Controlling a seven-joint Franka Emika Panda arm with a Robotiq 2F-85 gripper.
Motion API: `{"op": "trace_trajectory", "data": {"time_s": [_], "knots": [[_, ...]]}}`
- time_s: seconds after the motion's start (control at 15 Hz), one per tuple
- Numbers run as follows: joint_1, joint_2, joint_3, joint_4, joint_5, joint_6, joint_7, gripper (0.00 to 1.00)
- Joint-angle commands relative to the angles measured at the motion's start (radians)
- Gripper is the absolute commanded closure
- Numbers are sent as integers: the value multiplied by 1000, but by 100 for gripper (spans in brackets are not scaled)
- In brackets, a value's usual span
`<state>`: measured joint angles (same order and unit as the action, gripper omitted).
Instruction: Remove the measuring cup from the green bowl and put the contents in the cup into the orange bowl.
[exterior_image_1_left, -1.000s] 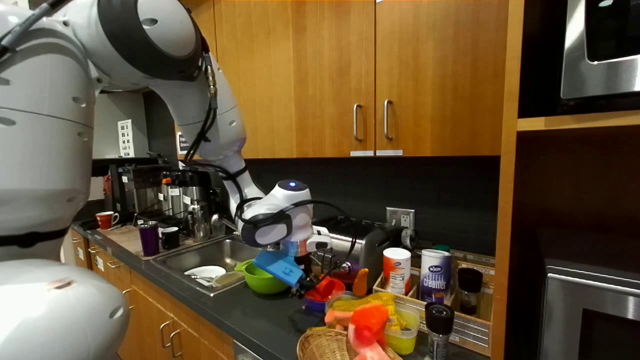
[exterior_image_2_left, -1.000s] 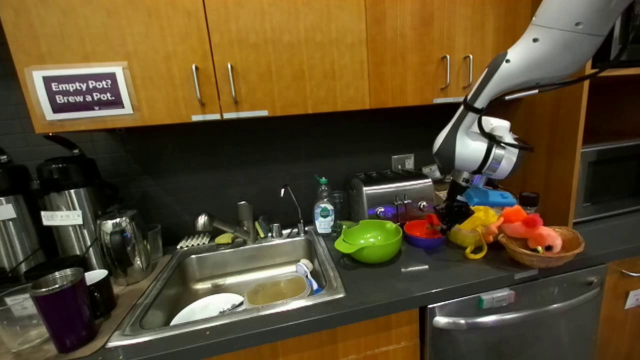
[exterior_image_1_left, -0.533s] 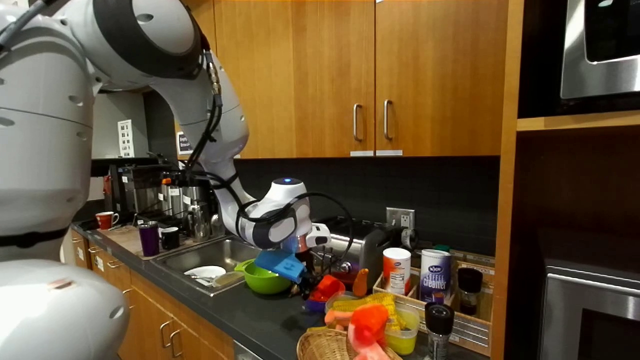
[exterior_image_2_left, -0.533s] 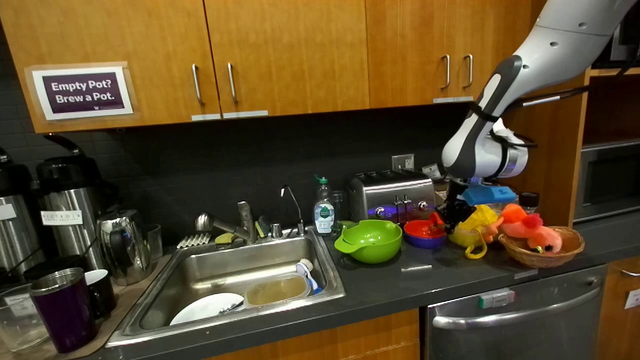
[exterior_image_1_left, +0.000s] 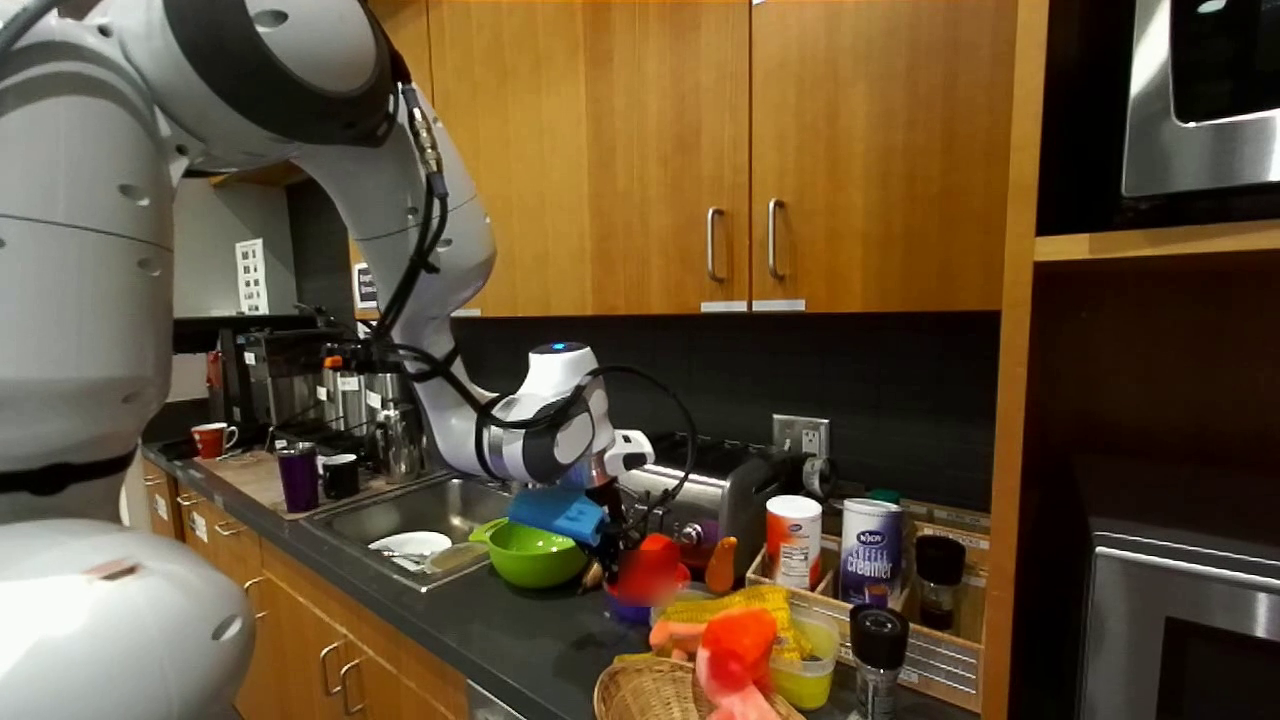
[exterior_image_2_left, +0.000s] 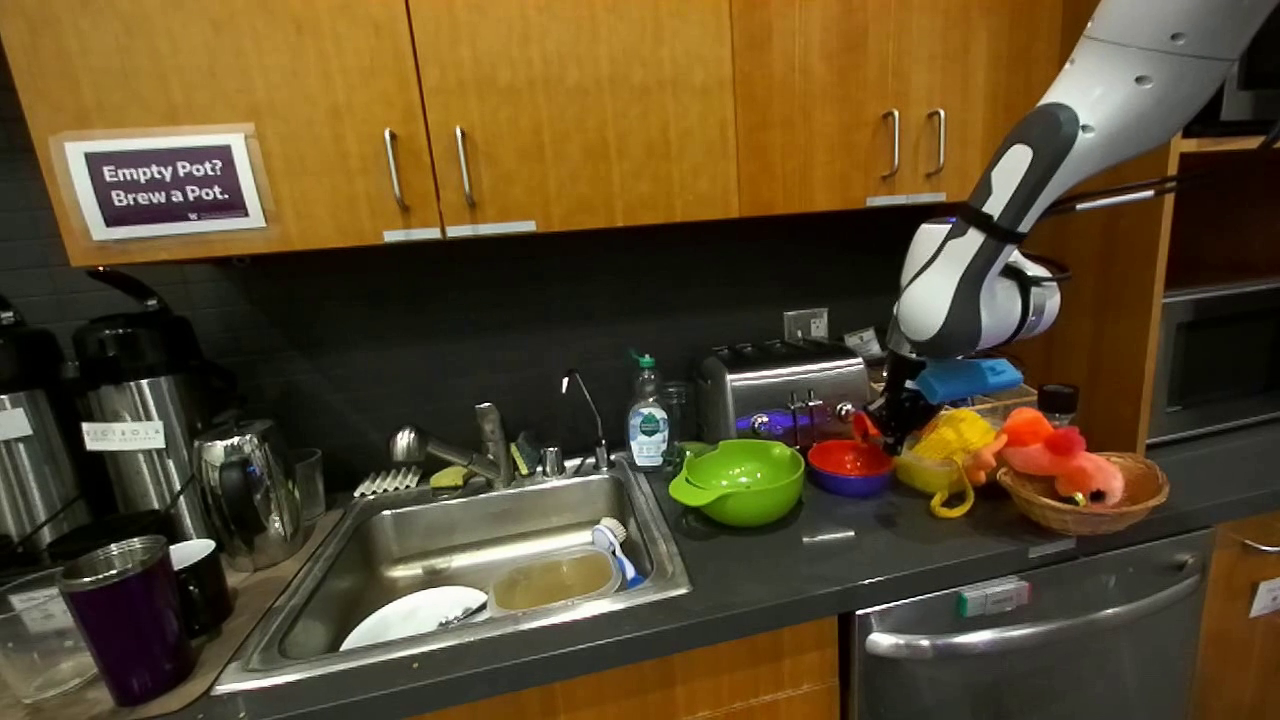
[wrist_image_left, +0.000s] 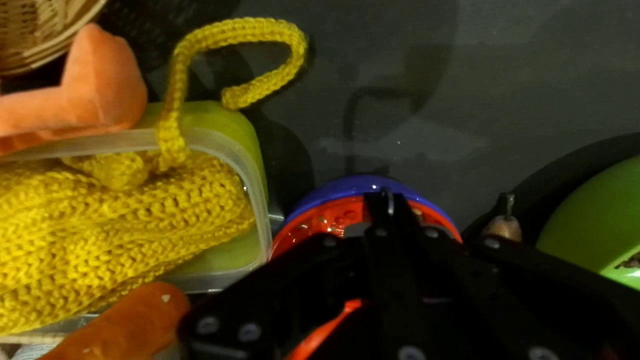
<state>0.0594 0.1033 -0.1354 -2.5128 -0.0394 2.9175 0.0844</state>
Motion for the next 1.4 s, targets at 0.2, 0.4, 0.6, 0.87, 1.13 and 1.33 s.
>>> {"op": "trace_trajectory", "data": {"time_s": [0.2, 0.4, 0.6, 0.87, 1.13, 1.33], "knots": [[54, -48, -60, 8, -297, -77, 262, 99], [61, -60, -53, 15, -387, -120, 345, 99], [68, -68, -45, 21, -444, -153, 394, 99], [30, -73, 20, 40, -508, -226, 445, 99], [33, -68, 55, 63, -563, -318, 492, 99], [34, -63, 78, 77, -586, -379, 509, 99]]}}
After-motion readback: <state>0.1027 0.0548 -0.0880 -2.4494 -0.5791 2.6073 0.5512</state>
